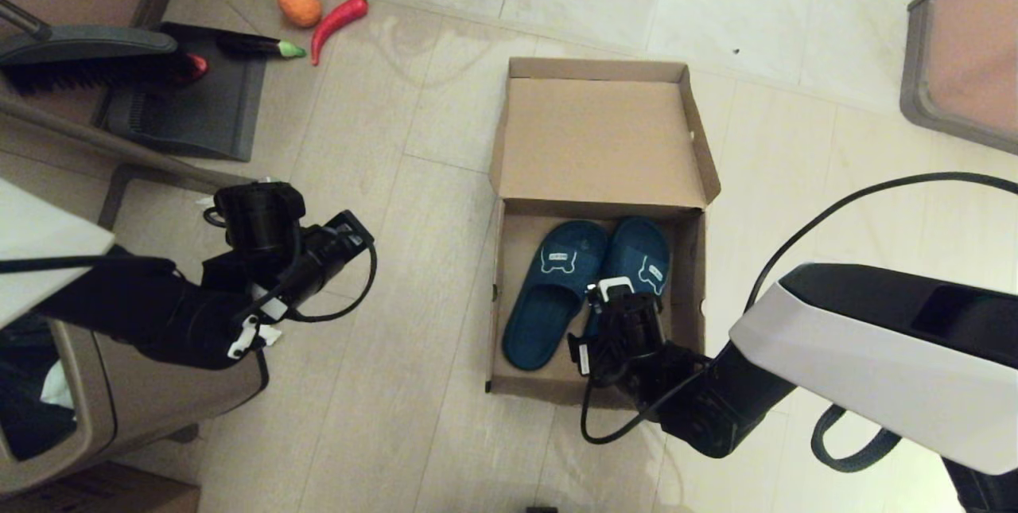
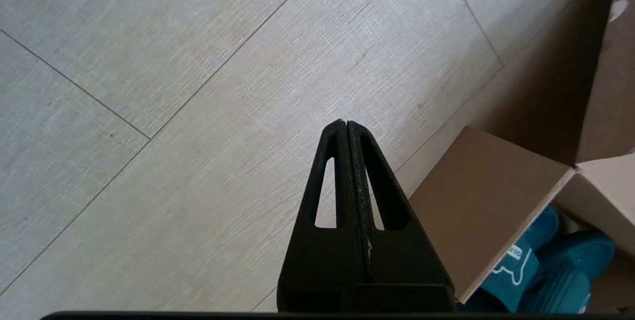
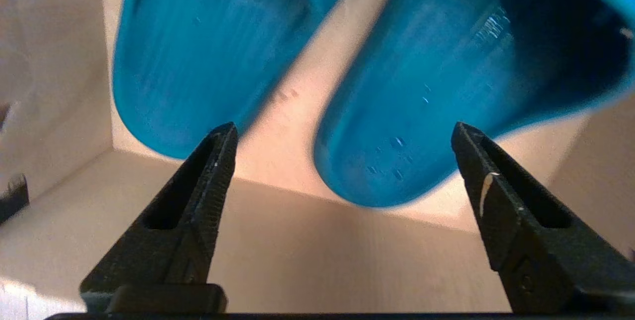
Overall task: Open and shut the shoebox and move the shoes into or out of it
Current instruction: Put the shoes out of the shoe box
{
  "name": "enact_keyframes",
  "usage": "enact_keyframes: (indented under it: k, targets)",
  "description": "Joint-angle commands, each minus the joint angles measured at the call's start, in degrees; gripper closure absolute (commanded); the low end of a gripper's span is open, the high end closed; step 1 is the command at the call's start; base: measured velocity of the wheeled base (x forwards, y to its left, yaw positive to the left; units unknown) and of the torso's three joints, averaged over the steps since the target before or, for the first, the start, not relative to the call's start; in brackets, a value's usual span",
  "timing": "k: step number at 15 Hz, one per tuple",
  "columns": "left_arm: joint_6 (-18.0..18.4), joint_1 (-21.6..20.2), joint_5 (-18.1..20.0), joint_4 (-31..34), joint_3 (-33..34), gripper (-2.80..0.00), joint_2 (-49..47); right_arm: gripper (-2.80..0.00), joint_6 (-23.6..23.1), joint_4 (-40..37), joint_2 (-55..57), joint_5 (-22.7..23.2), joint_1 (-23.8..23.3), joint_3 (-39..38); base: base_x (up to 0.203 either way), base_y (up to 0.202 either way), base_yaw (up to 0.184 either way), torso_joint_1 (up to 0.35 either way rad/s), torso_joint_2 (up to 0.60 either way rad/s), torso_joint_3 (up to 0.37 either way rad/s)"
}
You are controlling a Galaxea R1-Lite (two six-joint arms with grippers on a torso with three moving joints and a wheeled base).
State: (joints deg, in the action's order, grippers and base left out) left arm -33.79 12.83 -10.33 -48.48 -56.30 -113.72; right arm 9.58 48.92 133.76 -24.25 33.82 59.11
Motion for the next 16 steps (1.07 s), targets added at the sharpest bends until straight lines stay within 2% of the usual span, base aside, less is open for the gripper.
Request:
enact_keyframes:
  k: [1, 6, 16]
  targets:
    - [-0.2, -0.6, 0.0, -0.3, 0.5, 0.0, 0.8, -2.8, -0.1, 0.3, 2.2, -0.3, 0.0, 2.0, 0.0, 0.0, 0.0, 0.0, 0.0, 0.0]
    - [-0.4, -1.0, 0.0, -0.3, 0.7, 0.0, 0.8, -2.8, -1.6, 0.3, 6.5, -2.3, -0.2, 9.6, 0.0, 0.0, 0.0, 0.0, 0.0, 0.0]
    - [-0.5, -1.9, 0.2, -0.7, 2.8, 0.0, 0.8, -2.8, -1.9, 0.3, 9.2, -3.0, -1.8, 15.5, 0.0, 0.0, 0.0, 0.0, 0.0, 0.0]
